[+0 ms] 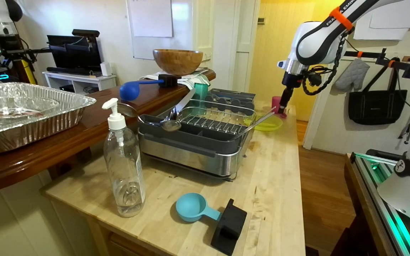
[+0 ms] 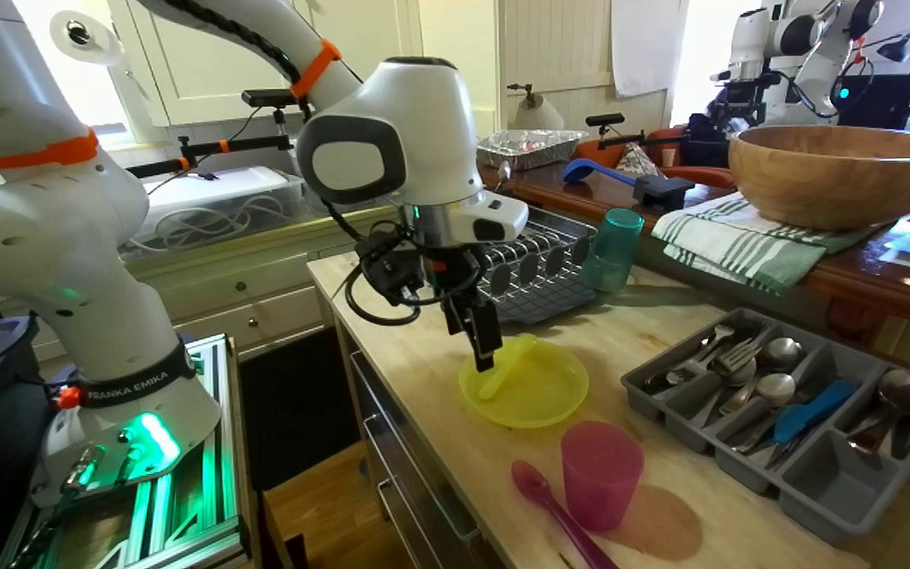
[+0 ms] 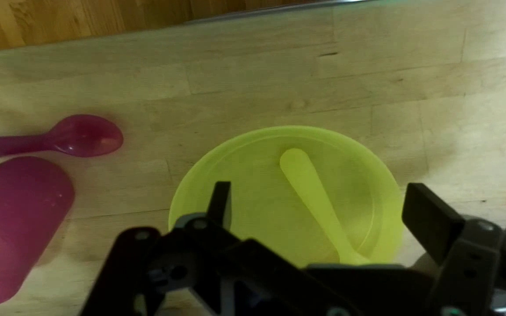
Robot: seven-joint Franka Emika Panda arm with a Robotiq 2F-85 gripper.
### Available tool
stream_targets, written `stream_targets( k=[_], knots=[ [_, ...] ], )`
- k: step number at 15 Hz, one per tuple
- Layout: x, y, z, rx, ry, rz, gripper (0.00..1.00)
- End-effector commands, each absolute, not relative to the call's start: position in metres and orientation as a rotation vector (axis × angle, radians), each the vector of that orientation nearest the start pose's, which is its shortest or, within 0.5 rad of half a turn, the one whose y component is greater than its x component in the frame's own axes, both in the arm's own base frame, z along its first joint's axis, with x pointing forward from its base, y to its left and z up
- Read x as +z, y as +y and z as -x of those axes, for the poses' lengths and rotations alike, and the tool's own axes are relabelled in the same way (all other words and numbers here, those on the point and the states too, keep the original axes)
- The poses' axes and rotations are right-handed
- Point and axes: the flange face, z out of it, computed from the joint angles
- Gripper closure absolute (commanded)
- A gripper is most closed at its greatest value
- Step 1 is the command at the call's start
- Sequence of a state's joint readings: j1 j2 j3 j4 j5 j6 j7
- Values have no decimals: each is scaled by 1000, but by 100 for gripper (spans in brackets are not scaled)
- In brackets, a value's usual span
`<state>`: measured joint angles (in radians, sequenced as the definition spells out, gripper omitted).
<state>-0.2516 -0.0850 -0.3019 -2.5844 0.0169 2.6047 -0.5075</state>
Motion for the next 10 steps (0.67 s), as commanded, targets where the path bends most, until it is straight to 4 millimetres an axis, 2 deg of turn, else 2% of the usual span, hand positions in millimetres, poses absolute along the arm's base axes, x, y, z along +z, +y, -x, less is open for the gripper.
stream_targets(
  k=[1, 5, 10],
  knots=[
    [276, -243, -395, -223, -11, 3158, 0],
    [261, -245, -406, -323, 30, 3133, 0],
    [245, -235, -426, -363, 6, 3094, 0]
  ],
)
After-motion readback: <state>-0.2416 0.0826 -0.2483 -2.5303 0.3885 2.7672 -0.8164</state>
